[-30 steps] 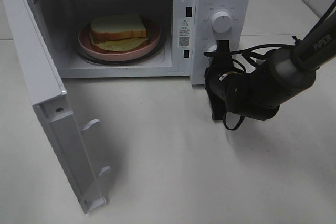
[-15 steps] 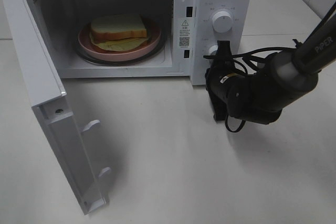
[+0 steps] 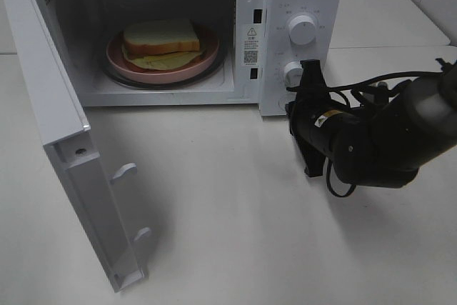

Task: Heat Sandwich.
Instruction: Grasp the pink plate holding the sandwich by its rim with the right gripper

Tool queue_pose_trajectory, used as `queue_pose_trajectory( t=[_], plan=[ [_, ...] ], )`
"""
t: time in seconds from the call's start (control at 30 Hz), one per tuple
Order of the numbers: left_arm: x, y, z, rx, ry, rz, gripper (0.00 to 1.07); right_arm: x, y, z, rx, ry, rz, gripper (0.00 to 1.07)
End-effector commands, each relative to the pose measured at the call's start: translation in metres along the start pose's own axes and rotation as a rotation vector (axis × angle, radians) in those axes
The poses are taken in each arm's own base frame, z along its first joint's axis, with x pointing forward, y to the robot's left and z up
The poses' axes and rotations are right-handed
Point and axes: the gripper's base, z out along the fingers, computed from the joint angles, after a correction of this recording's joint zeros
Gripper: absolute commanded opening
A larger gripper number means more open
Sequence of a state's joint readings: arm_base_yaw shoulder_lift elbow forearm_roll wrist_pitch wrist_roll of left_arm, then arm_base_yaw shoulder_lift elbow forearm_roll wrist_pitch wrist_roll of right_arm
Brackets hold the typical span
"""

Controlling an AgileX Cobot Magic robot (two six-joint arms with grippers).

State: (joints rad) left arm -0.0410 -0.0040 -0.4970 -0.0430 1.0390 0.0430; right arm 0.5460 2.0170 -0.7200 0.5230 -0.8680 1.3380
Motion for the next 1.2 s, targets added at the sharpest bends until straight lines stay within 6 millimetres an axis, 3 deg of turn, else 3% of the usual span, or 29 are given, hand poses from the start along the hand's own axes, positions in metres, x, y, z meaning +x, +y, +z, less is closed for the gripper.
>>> queue_pose_trajectory(
  t=[0.03,0.23,0.37,0.7,0.8,1.2],
  plan=[
    [0.002,0.0,-0.002,0.001,-0.027,-0.001,1.03,-0.001,0.002,-0.014,0.017,0.03,-0.058,0.02],
    [0.002,0.0,-0.002,0.001,-0.027,-0.001,1.03,-0.002,0.003,-0.033,0.101,0.088,-0.182,0.03],
    [0.002,0.0,-0.002,0.001,-0.027,-0.001,1.03,0.0,0.012,-0.047,0.144,0.171,-0.437,0.03],
    [0.002,0.0,-0.002,0.001,-0.027,-0.001,1.03,0.003,0.03,-0.072,0.145,0.311,-0.872,0.03],
    [0.002,0.0,-0.002,0.001,-0.027,-0.001,1.03,0.009,0.035,-0.08,0.191,0.443,-1.041,0.03],
    [0.002,0.0,-0.002,0.001,-0.027,-0.001,1.03,0.024,0.061,-0.086,0.204,0.684,-1.287,0.06]
  ],
)
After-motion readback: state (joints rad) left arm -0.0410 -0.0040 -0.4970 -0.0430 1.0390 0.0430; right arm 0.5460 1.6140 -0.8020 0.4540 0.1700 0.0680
